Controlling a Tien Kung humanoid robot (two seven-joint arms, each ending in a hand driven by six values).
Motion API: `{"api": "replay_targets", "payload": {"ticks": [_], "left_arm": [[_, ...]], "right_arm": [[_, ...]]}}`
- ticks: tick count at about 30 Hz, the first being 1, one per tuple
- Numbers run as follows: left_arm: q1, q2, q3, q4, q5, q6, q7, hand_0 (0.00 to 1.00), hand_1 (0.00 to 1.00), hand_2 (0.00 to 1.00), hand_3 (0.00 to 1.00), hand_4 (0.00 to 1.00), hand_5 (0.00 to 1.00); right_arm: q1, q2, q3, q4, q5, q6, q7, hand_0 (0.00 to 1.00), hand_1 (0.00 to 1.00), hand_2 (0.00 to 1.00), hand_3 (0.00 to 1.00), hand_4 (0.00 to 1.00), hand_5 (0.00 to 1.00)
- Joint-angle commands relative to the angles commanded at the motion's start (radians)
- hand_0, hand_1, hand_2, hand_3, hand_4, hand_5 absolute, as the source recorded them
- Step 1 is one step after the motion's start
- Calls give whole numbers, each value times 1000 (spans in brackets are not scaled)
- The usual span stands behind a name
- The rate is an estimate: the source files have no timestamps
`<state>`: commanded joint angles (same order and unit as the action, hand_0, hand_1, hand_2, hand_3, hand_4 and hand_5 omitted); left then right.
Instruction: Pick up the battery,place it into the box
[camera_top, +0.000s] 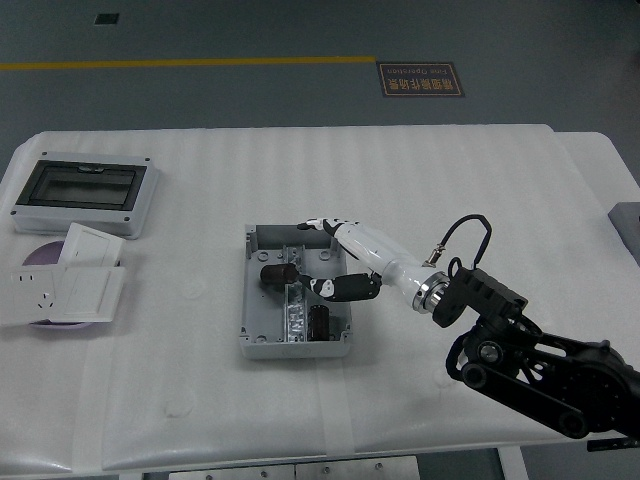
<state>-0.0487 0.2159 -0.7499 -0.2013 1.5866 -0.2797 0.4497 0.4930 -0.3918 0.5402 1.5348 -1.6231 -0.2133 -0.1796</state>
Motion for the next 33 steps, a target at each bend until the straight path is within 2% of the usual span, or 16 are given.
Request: {"api": "replay_targets", "payload": {"ticks": [4, 8, 16, 20, 21, 26, 27, 33], "left_arm": [[-2, 0, 2, 0, -2, 1, -1, 628, 560, 512, 552, 292, 2], [-5, 0, 2, -1, 0, -1, 0, 628, 560, 512, 552, 292, 2], [-25, 13, -9, -1, 19, -4, -1, 628, 559, 511, 551, 292, 2], [-37, 22, -19, 0, 31, -6, 0, 628, 559, 511, 551, 292, 2], [-39, 24, -21, 0, 34, -7, 0, 626, 559, 511, 550, 288, 2], [-51, 31, -25, -1, 42, -8, 0, 626, 559, 511, 550, 288, 2], [-52, 32, -25, -1, 43, -9, 0, 627, 559, 511, 551, 289, 2], [-58, 35, -26, 0, 46, -9, 0, 628, 560, 510, 551, 290, 2]], "right_arm": [[-11, -4, 25, -2, 12, -4, 5, 998, 943, 899, 899, 658, 387], [-45, -22, 110, 2, 55, -27, 28, 998, 943, 899, 899, 658, 387], [-153, -84, 337, 19, 171, -106, 107, 998, 917, 878, 890, 668, 394], [-204, -99, 453, 21, 244, -141, 152, 998, 917, 878, 890, 668, 394], [-216, -101, 481, 22, 256, -145, 160, 974, 859, 834, 865, 681, 414], [-264, -102, 603, 33, 265, -141, 164, 974, 859, 834, 865, 681, 414], [-273, -102, 627, 35, 262, -136, 161, 878, 818, 801, 828, 683, 418], [-307, -114, 726, 43, 250, -127, 156, 878, 818, 801, 828, 683, 418]]}}
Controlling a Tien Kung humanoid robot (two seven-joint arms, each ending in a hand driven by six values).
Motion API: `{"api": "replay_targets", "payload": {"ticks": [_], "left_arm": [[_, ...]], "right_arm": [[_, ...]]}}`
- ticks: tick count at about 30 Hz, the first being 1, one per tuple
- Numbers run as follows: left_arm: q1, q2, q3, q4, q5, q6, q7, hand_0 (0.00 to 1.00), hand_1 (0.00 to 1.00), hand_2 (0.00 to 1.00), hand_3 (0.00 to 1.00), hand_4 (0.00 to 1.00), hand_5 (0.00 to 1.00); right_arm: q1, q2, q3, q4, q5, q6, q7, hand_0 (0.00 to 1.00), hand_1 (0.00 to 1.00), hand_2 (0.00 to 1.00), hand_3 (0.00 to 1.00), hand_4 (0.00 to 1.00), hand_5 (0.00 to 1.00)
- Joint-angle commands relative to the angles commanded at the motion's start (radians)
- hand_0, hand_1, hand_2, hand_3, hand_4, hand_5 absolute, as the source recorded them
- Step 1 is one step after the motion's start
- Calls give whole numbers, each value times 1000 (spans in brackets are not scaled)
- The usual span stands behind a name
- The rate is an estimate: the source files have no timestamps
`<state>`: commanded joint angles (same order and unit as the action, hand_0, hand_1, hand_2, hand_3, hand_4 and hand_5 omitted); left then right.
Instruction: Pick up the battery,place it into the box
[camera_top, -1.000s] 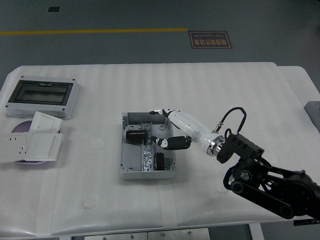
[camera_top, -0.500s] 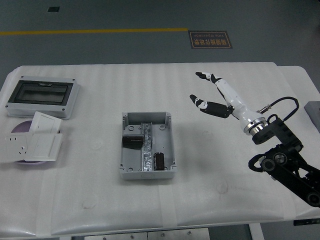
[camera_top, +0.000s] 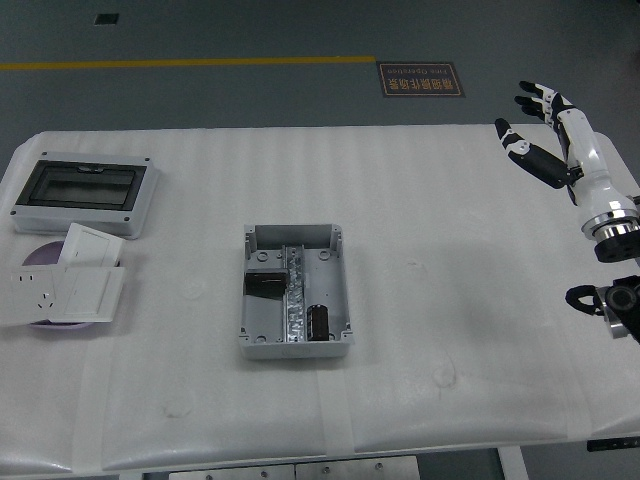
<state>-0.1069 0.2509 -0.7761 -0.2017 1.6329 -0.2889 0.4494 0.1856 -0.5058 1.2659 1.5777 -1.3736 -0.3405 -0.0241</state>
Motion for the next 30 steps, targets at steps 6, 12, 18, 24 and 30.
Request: {"api": "replay_targets", "payload": {"ticks": [6, 12, 18, 24, 30], "left_arm": [[1, -3, -2, 1, 0, 1, -2, 629, 560, 511, 552, 294, 2], [14, -12, -6, 1, 1, -1, 1, 630, 561, 512, 554, 294, 2], [20, -18, -2, 1, -9, 4, 0, 631, 562, 512, 554, 300, 2], [26, -21, 3, 1, -19, 7, 0, 631, 562, 512, 554, 300, 2], [28, -22, 5, 2, -23, 9, 0, 635, 562, 512, 555, 309, 2]], "right_arm": [[-32, -8, 51, 13, -19, -4, 0, 880, 819, 805, 866, 684, 414], [-58, 2, 74, 37, -58, -9, -5, 879, 820, 806, 866, 684, 413], [-71, 11, 78, 42, -75, -10, -8, 879, 821, 808, 866, 681, 408], [-75, 12, 77, 42, -74, -10, -6, 879, 821, 808, 866, 681, 408], [-77, 16, 79, 37, -74, -10, -4, 879, 822, 809, 863, 676, 403]]}}
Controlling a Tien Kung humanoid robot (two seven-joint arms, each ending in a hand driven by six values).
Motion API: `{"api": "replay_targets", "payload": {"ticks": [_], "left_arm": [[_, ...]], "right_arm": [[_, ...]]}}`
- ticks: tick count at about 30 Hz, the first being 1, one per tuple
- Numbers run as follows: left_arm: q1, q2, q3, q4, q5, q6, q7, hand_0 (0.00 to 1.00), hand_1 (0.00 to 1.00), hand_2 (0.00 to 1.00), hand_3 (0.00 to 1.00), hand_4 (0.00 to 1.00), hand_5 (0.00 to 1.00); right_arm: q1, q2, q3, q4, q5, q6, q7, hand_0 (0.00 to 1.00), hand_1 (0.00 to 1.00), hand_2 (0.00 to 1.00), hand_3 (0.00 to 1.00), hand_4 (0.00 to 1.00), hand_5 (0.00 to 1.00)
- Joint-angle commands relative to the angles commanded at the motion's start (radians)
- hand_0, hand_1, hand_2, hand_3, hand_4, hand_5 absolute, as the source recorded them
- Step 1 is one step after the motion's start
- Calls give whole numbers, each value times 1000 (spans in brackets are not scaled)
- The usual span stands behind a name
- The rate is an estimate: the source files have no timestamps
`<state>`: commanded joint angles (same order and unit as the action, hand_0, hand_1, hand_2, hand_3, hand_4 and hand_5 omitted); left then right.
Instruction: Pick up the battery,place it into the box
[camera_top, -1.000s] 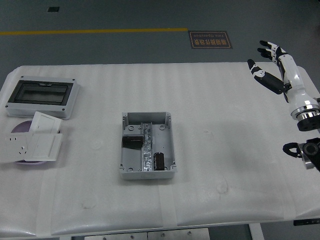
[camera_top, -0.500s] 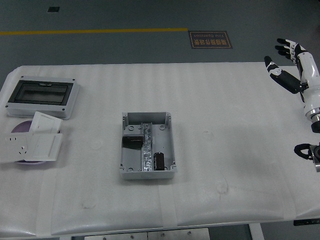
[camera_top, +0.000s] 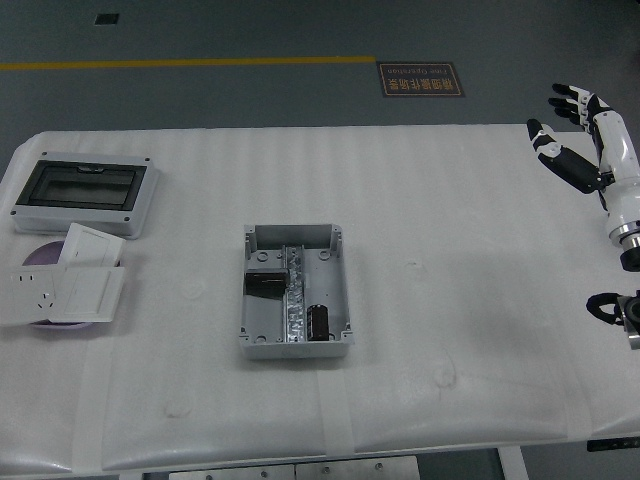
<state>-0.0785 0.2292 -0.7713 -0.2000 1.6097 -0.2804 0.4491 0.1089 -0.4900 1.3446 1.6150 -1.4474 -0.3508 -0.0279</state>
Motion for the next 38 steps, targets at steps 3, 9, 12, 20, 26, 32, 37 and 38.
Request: {"api": "replay_targets", "payload": {"ticks": [3, 9, 12, 20, 26, 32, 37, 38], "left_arm": [[1, 1, 0, 0, -1, 1, 0, 638, 564, 514, 556, 316, 2], [8, 1, -2, 1, 0, 1, 1, 640, 564, 515, 556, 317, 2], [10, 1, -2, 1, -1, 1, 1, 640, 564, 515, 556, 317, 2], [9, -1, 5, 2, -11, 4, -1, 642, 565, 516, 556, 320, 2], [18, 6, 10, 4, -26, 10, -2, 643, 565, 515, 557, 321, 2], [30, 2, 3, 5, -30, 13, 1, 643, 565, 515, 557, 321, 2], [34, -4, 6, 5, -49, 10, 17, 643, 565, 515, 557, 321, 2], [34, -6, 4, 6, -51, 8, 25, 643, 565, 515, 557, 321, 2]], "right_arm": [[0, 0, 4, 1, -7, -2, -1, 879, 821, 809, 862, 669, 396], [-4, -1, 15, 2, -16, -3, -1, 879, 820, 809, 862, 665, 390], [-3, 2, 16, 1, -15, -2, 1, 879, 820, 809, 862, 665, 390], [0, 4, 13, -6, -10, 1, 4, 878, 821, 810, 861, 664, 388], [-1, 5, 15, -12, -10, 0, 6, 877, 820, 810, 861, 662, 387], [9, 9, 15, -33, 106, 8, 42, 877, 820, 810, 861, 661, 389], [33, 15, -10, -29, 199, 9, 63, 877, 820, 810, 861, 661, 389], [40, 17, -18, -28, 207, 9, 67, 877, 820, 810, 861, 661, 389]]}}
